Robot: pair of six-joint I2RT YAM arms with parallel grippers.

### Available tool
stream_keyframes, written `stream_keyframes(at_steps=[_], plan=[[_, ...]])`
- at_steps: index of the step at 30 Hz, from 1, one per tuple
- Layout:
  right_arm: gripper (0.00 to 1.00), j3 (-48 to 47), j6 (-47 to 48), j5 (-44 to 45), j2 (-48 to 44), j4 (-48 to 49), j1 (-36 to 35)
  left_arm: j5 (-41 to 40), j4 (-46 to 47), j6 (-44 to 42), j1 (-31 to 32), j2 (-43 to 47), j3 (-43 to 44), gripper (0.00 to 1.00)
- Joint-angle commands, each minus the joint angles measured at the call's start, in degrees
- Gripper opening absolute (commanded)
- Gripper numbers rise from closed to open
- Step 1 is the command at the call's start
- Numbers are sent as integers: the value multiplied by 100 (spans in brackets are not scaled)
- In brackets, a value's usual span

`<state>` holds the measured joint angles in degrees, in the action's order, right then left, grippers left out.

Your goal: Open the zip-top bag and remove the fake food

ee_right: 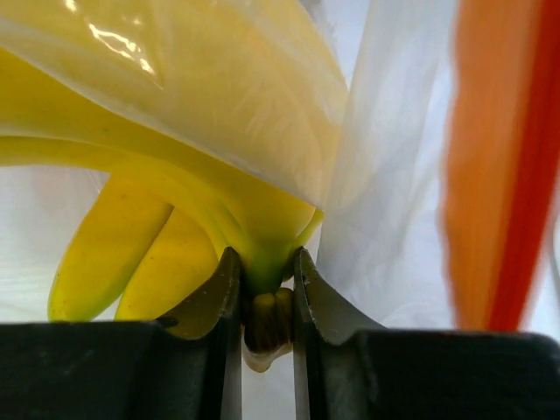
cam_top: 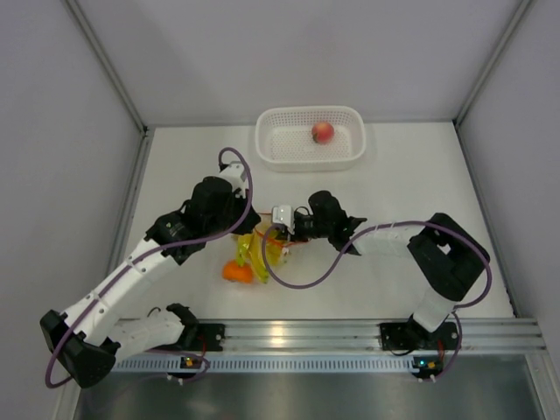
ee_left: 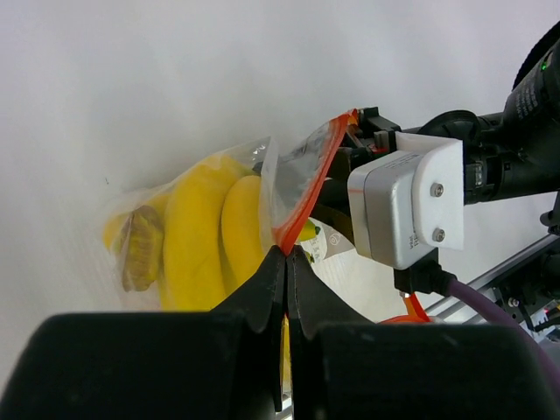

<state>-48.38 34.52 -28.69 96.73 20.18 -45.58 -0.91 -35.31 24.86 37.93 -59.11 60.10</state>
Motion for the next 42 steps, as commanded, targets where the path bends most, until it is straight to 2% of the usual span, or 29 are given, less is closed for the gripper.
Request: stream_keyframes(at_steps=[1,5,10,13,17,20,25,29,32,37,39,40,42], plan=[[0,171,-358,293,-303,143,-12,-137,270,-148,-40,119,72,0],[0,189,-499,372,-540,108,-38,-217,270,-253,-40,146,72,0],[0,-91,-1184,803,-725,-127,-179,-7,384,-464,-40,93,11,0],[0,-364,-1387,1389,-848,-548,-416,764,734,-780,-40,58,-129,0],[0,-620,-1580,2252,-927,-902,-837,1346,1034,-1079,-32,40,-200,0],[0,-602,-1414,2866,-902,-789,-1294,1935,1464,-1168,-32,128,-270,0],[0,-173,-1010,4061,-1033,1,-1918,1796,1589,-1115,-32,-30,-86,0],[0,-22,-448,4836,-1148,627,-2139,2155,1589,-1246,-32,-92,-121,0],[0,-408,-96,4899,-1051,58,-2104,2621,1571,-1457,-32,-13,-235,0],[0,-1603,10,4643,-551,-1787,-1858,2929,1308,-1669,-23,84,-244,0],[0,-1500,186,4688,-523,-1651,-1849,3017,1290,-1669,-23,128,-279,0],[0,-1351,230,4662,-593,-1153,-1858,2948,1290,-1643,-23,137,-279,0],[0,-677,554,4670,-909,-484,-1928,2352,1299,-1503,-23,172,-279,0]])
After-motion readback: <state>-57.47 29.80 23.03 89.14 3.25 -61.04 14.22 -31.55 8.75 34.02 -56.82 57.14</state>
